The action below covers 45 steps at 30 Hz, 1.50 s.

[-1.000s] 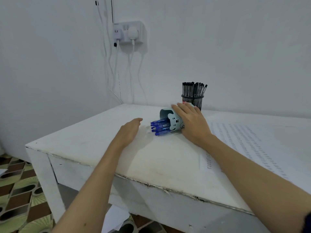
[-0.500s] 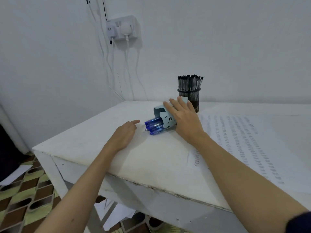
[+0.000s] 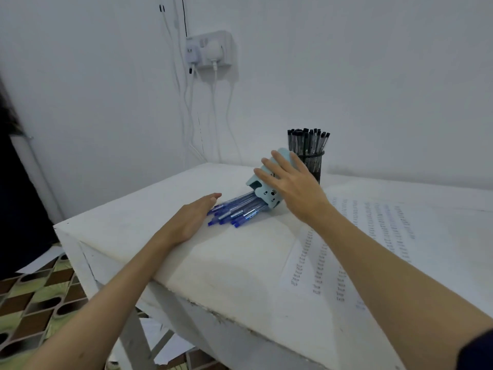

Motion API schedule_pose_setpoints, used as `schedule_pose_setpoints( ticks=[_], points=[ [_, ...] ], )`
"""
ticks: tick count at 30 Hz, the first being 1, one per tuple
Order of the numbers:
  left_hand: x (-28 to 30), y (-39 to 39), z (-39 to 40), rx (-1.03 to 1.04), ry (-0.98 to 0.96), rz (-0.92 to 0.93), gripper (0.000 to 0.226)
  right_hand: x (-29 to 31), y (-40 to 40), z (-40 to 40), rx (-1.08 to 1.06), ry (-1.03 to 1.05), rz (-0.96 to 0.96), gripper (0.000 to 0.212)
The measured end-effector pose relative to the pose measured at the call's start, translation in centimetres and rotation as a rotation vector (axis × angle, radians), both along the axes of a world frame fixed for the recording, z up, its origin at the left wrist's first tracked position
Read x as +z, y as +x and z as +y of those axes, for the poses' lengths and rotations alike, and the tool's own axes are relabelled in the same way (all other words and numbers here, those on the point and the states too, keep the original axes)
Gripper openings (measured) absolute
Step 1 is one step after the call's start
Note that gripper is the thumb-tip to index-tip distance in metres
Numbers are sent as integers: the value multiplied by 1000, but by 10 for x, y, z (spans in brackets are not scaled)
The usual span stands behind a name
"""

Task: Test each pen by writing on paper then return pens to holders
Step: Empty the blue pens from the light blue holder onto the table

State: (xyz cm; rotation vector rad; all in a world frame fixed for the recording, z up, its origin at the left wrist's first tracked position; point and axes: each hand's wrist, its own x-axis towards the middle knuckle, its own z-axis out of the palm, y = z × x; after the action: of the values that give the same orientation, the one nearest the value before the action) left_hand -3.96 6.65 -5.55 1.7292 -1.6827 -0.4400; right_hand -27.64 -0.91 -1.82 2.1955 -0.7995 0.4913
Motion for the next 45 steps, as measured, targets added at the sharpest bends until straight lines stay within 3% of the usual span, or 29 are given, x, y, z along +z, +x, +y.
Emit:
schedule_pose_setpoints(
  ticks=[4,8,14,19,22,28,32,36,40,42,45],
  points=[
    [3,-9,3,-20,-55,46,54,5,-7,-7,-26,-7,-77,83],
    [16,-33,1,-157,-91,-88,70,1,0,-11,-57,23,-113,77],
    [5,-34,-24,-155,-100,-466,49,-2,20,-32,-48,-70,-30,81],
    [7,4,-28,-124,80,-567,74,6,24,-37,-58,-82,-31,88],
    [9,31,-33,-100,210,-530,91,13,33,-39,-39,-14,-137,86],
    [15,21,-31,-166,259,-528,77,40,59,-38,-18,308,-470,77],
    [17,6,-34,-243,289,-522,63,48,70,-43,-47,580,-664,89],
    [16,11,-36,-256,272,-589,62,52,62,-50,-90,625,-652,93],
    [22,15,-36,-268,248,-436,83,48,51,-52,-138,546,-538,90],
    [24,9,-39,-230,248,-367,88,45,51,-51,-117,560,-587,91],
    [19,-6,-39,-203,269,-491,80,46,57,-48,-66,609,-682,93]
  ],
)
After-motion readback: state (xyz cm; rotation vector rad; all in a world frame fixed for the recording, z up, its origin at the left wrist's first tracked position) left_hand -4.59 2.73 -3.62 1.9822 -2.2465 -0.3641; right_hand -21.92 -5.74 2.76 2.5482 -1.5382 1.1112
